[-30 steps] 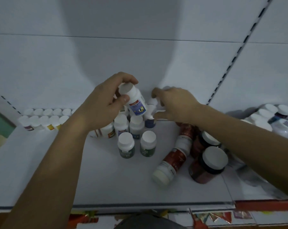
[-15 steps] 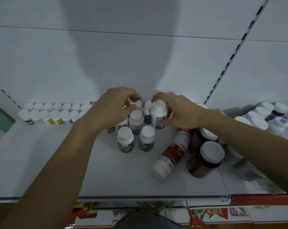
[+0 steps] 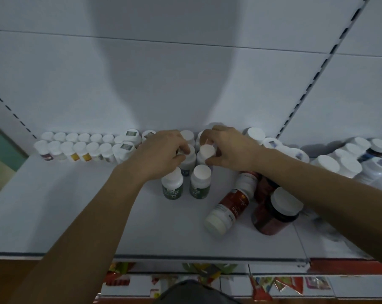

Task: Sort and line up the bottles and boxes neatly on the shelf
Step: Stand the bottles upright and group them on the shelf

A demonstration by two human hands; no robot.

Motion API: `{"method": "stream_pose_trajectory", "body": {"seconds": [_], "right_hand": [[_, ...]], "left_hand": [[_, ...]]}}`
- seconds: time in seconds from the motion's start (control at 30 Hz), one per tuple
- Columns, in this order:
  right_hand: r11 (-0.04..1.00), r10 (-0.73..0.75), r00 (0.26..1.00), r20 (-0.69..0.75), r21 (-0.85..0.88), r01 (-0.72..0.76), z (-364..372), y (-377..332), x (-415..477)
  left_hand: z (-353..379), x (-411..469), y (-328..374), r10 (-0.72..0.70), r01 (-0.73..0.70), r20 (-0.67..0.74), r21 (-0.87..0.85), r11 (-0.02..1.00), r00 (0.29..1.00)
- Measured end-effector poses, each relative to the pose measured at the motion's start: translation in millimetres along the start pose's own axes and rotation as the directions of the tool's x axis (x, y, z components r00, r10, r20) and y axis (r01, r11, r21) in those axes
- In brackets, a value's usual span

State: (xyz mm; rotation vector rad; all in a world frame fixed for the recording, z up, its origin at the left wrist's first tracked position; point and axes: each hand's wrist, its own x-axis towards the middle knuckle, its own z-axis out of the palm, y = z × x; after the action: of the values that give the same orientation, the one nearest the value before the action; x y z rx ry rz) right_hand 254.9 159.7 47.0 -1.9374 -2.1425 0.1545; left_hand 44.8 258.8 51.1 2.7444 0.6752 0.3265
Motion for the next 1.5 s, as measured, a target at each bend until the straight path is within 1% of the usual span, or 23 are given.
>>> {"method": "stream_pose_trajectory", "body": {"seconds": [0.07,0.13,0.23,0.3,0.37,0.5,0.7,0.77,0.83,0.97,1.0,1.1,1.2,1.27,1.37,1.43,1.5], "right_hand": [[0.998,0.013,1.000,0.003,0.057,-0.013,-4.2,2.1,-3.9],[0.992,0.066,0.998,0.020,0.103,-0.068,-8.1,8.4,-7.0],[0.978,0.148,0.987,0.068,0.139,-0.156,-10.4,13.7,-7.5],[0.973,0.176,0.978,0.114,0.127,-0.190,-7.2,11.3,-5.3],[0.977,0.174,0.975,0.141,0.102,-0.189,-1.5,7.0,-2.2],[0.968,0.197,0.973,0.122,0.132,-0.212,8.1,4.8,1.6],[0.974,0.180,0.971,0.160,0.112,-0.199,-2.9,7.3,-1.2],[0.979,0.174,0.970,0.173,0.076,-0.189,-21.2,9.2,-8.3],[0.984,0.165,0.974,0.155,0.037,-0.173,-43.7,13.6,-21.5],[0.983,0.185,0.980,0.073,-0.019,-0.184,-85.0,35.1,-65.3],[0.978,0.207,0.976,0.068,-0.038,-0.205,-93.9,42.9,-79.3],[0.938,0.339,0.938,0.066,-0.096,-0.332,-111.8,71.9,-124.8],[0.887,0.458,0.889,0.027,-0.079,-0.454,-118.6,102.1,-168.9],[0.870,0.490,0.872,-0.007,-0.063,-0.489,-119.7,121.2,-192.5],[0.879,0.475,0.880,-0.018,-0.042,-0.475,-117.4,147.1,-215.2],[0.909,0.418,0.909,-0.008,-0.015,-0.418,-113.3,160.3,-221.6],[0.943,0.334,0.942,0.014,-0.013,-0.334,-110.2,171.4,-224.3]], "left_hand": [[-1.3,-2.6,0.3,0.005,-0.005,0.006,-0.013,1.000,1.000],[-2.1,-7.6,0.1,-0.002,0.002,-0.012,-0.026,1.000,1.000],[-4.3,-17.7,-1.6,-0.059,0.057,-0.083,-0.033,0.998,0.995],[-4.6,-22.6,-2.6,-0.089,0.087,-0.078,-0.034,0.996,0.993],[-3.6,-26.2,-3.0,-0.103,0.101,-0.045,-0.046,0.994,0.994],[-0.5,-30.9,-3.4,-0.110,0.108,-0.036,-0.057,0.993,0.993],[-12.7,-24.5,3.6,-0.110,0.110,0.022,-0.005,0.994,0.994],[-20.3,-15.8,7.4,-0.093,0.091,0.031,0.049,0.995,0.995],[-26.0,-4.0,14.2,-0.074,0.068,0.060,0.095,0.993,0.995],[-23.7,27.9,46.6,-0.013,-0.018,0.186,0.165,0.986,0.982],[-20.1,36.4,58.2,0.016,-0.049,0.203,0.160,0.986,0.979],[-4.7,59.5,94.2,0.124,-0.151,0.223,0.111,0.982,0.967],[12.2,76.0,127.9,0.187,-0.204,0.229,0.053,0.978,0.955],[21.8,84.5,148.1,0.209,-0.221,0.228,0.029,0.975,0.951],[32.9,97.2,172.6,0.180,-0.193,0.240,0.030,0.981,0.954],[38.1,105.6,188.2,0.121,-0.137,0.259,0.046,0.989,0.958],[44.0,112.6,202.3,0.033,-0.053,0.265,0.070,0.996,0.964]]}}
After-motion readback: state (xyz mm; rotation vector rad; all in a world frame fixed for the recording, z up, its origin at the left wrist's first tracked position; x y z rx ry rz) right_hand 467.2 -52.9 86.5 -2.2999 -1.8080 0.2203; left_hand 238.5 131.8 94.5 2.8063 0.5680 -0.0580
